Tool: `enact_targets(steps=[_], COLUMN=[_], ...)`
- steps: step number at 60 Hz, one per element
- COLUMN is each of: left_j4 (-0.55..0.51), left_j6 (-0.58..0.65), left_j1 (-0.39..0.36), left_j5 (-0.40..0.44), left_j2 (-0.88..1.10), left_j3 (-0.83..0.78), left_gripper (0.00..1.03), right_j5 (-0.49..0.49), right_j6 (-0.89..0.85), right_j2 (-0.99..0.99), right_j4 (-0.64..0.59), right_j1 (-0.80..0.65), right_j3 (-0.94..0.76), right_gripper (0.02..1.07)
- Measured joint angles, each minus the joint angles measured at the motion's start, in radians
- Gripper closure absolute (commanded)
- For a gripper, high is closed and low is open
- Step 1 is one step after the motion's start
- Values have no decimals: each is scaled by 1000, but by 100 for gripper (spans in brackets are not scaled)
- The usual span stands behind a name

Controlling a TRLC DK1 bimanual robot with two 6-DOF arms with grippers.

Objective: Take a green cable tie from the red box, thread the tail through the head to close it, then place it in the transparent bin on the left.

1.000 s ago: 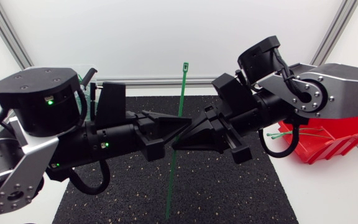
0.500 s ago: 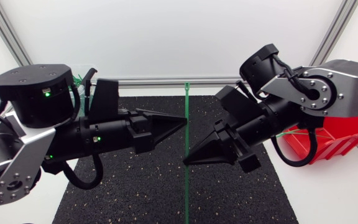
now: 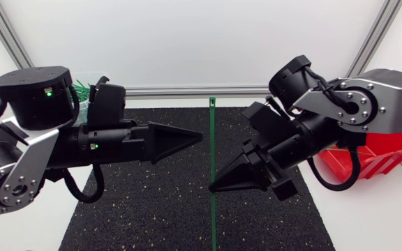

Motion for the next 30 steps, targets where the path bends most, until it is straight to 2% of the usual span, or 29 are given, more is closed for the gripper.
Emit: enact_targets(steps=[15,25,30], left_j4=[0,0,0], left_j6=[0,0,0], left_j1=[1,12,17], left_j5=[48,51,51], left_j2=[-2,-3,-3], left_j3=[0,0,2], left_gripper=[42,42,36], right_j5=[-7,-23,-27], right_j6=[-27,-34,-43], right_j2=[93,108,117], right_j4=[-12,-18,-19], right_j1=[0,0,2], right_j3=[0,0,0], right_gripper=[101,101,101])
